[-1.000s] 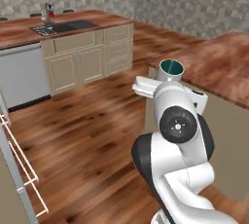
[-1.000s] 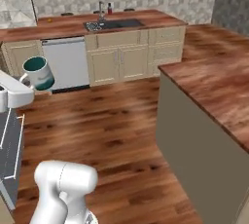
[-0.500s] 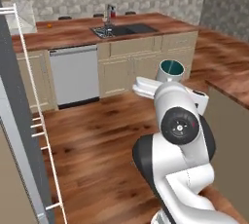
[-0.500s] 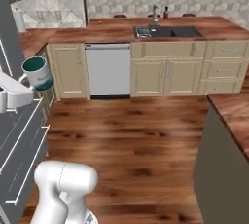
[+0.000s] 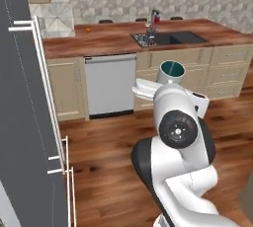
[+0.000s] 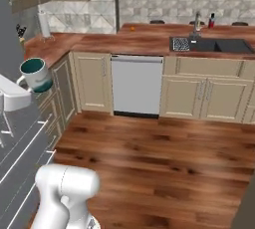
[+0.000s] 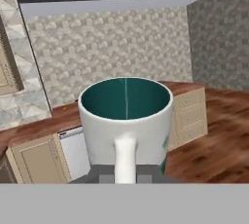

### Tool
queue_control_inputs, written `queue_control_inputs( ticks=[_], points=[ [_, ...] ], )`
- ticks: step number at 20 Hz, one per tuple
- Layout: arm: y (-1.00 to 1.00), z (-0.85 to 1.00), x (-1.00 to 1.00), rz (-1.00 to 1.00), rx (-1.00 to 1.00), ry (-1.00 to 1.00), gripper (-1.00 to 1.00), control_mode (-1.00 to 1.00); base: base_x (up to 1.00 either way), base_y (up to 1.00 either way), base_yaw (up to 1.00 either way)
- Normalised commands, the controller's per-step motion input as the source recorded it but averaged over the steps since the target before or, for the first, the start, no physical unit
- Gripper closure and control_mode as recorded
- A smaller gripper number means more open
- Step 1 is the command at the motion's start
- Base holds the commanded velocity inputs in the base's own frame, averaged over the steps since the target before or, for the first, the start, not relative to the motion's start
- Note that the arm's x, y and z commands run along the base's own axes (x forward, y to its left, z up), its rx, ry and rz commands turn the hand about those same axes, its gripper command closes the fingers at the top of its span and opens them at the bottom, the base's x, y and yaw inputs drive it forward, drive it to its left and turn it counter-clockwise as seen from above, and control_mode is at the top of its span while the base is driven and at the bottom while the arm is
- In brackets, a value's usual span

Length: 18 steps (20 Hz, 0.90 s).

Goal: Open the cabinet directly in front. Then move the liquor and the mug to the dining counter with the candle on it.

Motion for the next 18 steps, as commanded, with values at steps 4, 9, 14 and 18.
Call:
queue_control_inputs(
  ticks=[4, 9, 14, 18],
  points=[
    [0.00, 0.00, 0.00, 0.00, 0.00, 0.00, 1.00, 1.00, 0.47, -1.00, 0.17],
    [0.00, 0.00, 0.00, 0.00, 0.00, 0.00, 1.00, 1.00, 0.68, -0.86, 0.10],
    [0.00, 0.00, 0.00, 0.00, 0.00, 0.00, 1.00, 1.00, 1.00, -0.40, 0.01],
    [0.00, 0.00, 0.00, 0.00, 0.00, 0.00, 1.00, 1.00, 1.00, -0.47, 0.00]
  ],
)
